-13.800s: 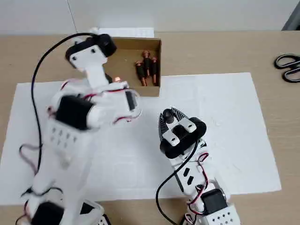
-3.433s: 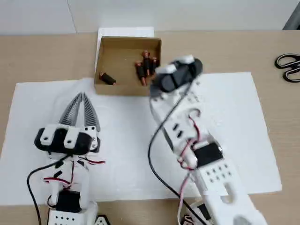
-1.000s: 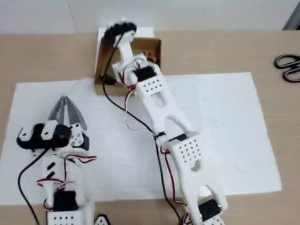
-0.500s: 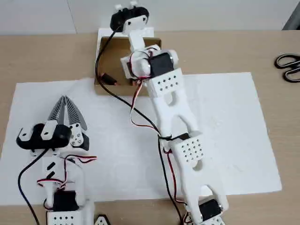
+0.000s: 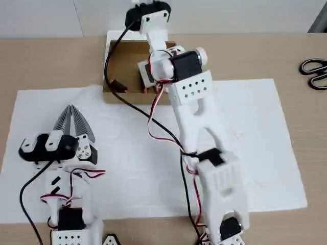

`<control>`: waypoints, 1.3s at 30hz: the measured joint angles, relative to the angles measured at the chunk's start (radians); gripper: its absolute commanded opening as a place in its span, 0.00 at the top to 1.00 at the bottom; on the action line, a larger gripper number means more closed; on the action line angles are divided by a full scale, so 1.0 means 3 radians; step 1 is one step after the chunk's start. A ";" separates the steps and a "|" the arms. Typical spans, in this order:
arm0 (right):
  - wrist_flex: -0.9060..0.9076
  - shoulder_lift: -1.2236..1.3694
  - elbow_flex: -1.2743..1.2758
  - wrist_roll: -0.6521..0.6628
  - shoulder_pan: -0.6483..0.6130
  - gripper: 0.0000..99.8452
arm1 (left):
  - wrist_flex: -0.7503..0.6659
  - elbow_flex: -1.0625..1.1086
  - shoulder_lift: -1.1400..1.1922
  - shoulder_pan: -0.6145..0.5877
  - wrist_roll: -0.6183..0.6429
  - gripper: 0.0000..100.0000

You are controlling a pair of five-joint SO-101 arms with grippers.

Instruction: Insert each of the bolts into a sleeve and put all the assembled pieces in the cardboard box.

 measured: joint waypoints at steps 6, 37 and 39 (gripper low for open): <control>-0.0010 -0.1253 0.1785 0.0000 -0.0041 0.80 | 0.0563 0.0000 0.0000 0.0000 0.0000 0.99; -0.2767 -0.6787 0.8168 -0.0491 0.0926 0.99 | 0.1995 0.0000 0.0000 0.0547 0.0000 0.99; -0.2752 -0.7135 0.8296 -0.0322 0.0921 1.00 | 0.1995 0.0000 0.0000 0.0685 -0.0010 0.99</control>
